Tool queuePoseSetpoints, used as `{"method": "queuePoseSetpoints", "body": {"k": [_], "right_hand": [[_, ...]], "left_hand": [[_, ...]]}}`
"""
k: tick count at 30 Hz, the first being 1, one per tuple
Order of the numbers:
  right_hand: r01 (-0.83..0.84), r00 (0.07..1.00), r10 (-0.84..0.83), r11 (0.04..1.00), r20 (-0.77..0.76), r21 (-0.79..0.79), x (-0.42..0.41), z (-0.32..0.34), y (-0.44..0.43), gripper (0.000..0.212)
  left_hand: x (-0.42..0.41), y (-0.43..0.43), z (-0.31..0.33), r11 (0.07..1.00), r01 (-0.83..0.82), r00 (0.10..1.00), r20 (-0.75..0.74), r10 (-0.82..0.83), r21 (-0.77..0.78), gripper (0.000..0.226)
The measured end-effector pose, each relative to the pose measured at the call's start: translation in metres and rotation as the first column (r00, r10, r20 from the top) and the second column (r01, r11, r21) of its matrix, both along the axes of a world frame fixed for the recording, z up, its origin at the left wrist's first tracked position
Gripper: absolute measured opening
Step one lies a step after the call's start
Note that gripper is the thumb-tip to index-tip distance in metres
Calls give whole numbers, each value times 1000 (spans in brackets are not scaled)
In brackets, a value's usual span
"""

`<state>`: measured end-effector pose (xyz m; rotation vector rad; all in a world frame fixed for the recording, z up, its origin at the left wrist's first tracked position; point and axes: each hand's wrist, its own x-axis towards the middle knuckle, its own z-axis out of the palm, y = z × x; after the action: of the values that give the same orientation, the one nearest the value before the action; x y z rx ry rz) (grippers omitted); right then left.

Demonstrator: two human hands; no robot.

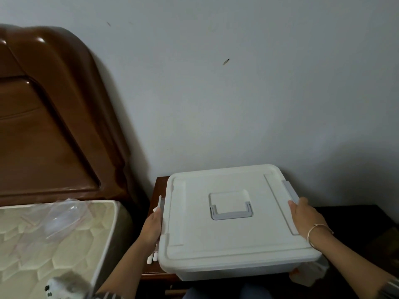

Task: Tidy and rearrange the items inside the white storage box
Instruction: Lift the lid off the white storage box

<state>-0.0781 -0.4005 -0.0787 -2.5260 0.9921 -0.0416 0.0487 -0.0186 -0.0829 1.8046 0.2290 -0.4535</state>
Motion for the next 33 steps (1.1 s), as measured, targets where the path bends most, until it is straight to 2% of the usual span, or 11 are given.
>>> {"method": "queuePoseSetpoints", "body": {"k": [3, 7, 9, 10, 11, 13, 16, 18, 24, 28, 33], "right_hand": [[-6, 1000, 6, 1000, 1, -12, -1, 0, 1, 33], [-7, 1000, 7, 1000, -1, -3, -1, 2, 0, 33], [-10, 1000, 10, 1000, -5, -18, -2, 2, 0, 34], [-13, 1000, 12, 999, -10, -36, -3, 2, -1, 34], [-17, 1000, 16, 998, -16, -59, -3, 2, -1, 35], [-26, 999, 23, 995, -30, -95, -3, 2, -1, 34], [-32, 998, 27, 995, -55, -99, -2, 3, -3, 34], [-33, 998, 28, 996, -61, -78, 0, 3, -6, 34], [29, 1000, -30, 980, 1, 198, 1, 8, -17, 42], [129, 971, -227, 760, 74, 637, -9, 6, -33, 49], [235, 925, -380, 531, -19, 814, -20, -4, -36, 55]], "left_hand": [[-5, 6, 1, 969, -115, 971, -232, 63, -217, 45], [-4, 4, -2, 975, -145, 941, -329, 83, -167, 45], [-3, -3, -1, 985, -170, 960, -229, 163, -10, 43], [-2, -6, 1, 978, -165, 979, -99, 179, 131, 44], [-3, -7, 3, 952, -165, 986, 65, 154, 257, 42], [-10, -11, 8, 944, -111, 950, 312, 9, 311, 37], [-25, -22, 6, 910, 45, 922, 334, -197, 412, 27], [-32, -25, -2, 846, 56, 895, 349, -278, 531, 47], [-35, -25, -1, 818, 43, 883, 362, -300, 574, 47], [-34, -25, -5, 830, 7, 892, 372, -258, 557, 47], [-30, -22, -12, 853, -13, 898, 382, -219, 521, 41]]}}
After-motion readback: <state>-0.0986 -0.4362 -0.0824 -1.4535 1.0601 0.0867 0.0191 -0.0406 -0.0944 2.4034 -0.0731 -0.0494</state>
